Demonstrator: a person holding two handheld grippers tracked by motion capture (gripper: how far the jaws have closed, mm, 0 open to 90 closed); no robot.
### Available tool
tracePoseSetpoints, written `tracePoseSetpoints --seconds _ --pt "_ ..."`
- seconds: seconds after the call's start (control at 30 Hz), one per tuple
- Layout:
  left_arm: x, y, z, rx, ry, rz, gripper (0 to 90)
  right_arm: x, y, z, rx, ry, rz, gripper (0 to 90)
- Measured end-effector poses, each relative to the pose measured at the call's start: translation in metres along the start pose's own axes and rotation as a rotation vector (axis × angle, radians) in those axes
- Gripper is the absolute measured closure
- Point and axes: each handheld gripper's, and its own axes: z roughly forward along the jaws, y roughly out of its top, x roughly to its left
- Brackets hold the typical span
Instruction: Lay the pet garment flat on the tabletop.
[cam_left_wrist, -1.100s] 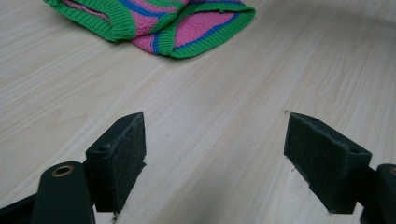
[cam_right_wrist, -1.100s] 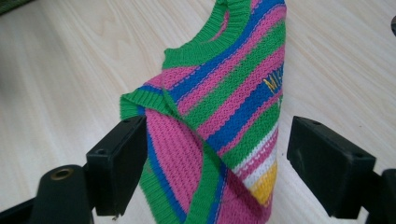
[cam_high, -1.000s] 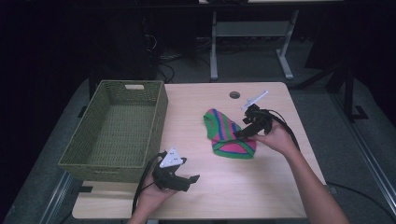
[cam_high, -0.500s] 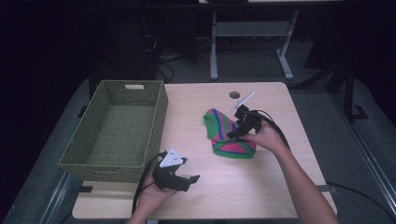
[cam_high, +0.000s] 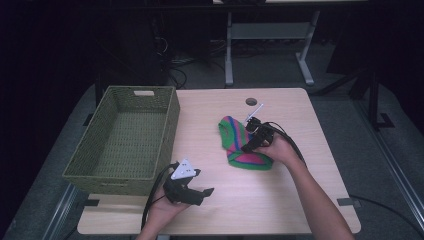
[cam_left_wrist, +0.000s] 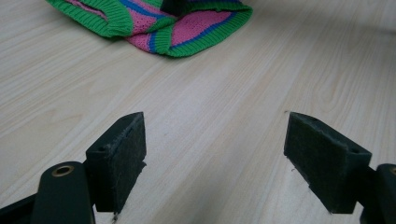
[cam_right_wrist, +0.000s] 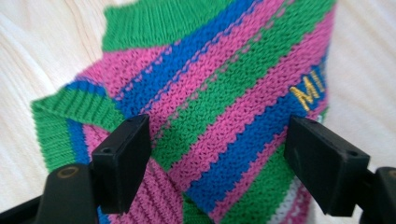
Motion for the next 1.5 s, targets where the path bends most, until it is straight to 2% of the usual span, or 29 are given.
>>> tracePoseSetpoints --seconds 0.23,0.4,0.43,0.47,0.5,0.53,0.57,0.63,0.67,0.73,0.83,1.1,1.5 --pt "0.000 0.000 0.001 0.003 -0.003 -0.004 20.8 0.002 -0.001 0.002 0.003 -0.012 0.005 24.2" --pt "-0.002 0.001 0.002 0.006 -0.005 0.001 20.9 0.003 0.001 0.000 0.018 -0.020 0.009 37.9" --pt "-0.002 0.001 0.002 0.006 -0.005 0.001 20.9 0.003 0.001 0.000 0.018 -0.020 0.009 37.9" --pt "-0.002 0.001 0.002 0.006 -0.004 0.001 21.0 0.002 0.002 -0.001 0.016 -0.028 0.008 45.3" --pt "-0.002 0.001 0.003 0.007 -0.002 0.000 21.0 0.002 0.002 -0.001 0.016 -0.028 0.008 45.3" --pt "-0.002 0.000 0.003 0.008 -0.001 -0.001 21.2 0.002 0.002 -0.001 0.015 -0.040 0.001 52.8" --pt "-0.002 0.000 0.003 0.008 -0.001 -0.001 21.2 0.002 0.002 -0.001 0.015 -0.040 0.001 52.8" --pt "-0.002 0.001 0.003 0.007 -0.002 -0.002 21.2 0.003 0.003 -0.002 0.019 -0.047 -0.005 59.4" --pt "-0.002 0.001 0.002 0.007 -0.002 0.000 21.2 0.004 0.004 -0.002 0.022 -0.061 -0.023 65.5" --pt "-0.002 0.000 0.002 0.007 -0.001 -0.002 21.2 0.004 0.005 -0.002 0.022 -0.066 -0.030 68.3" --pt "-0.001 0.000 0.001 0.009 -0.001 0.002 21.2 0.004 0.005 -0.002 0.020 -0.068 -0.031 70.3" --pt "0.000 0.000 0.001 -0.005 -0.005 -0.017 21.2 0.006 0.005 -0.005 0.012 -0.083 -0.065 74.8" --pt "0.000 0.000 0.000 -0.010 0.000 -0.015 21.2 0.005 0.003 -0.034 -0.076 -0.061 -0.054 75.3"
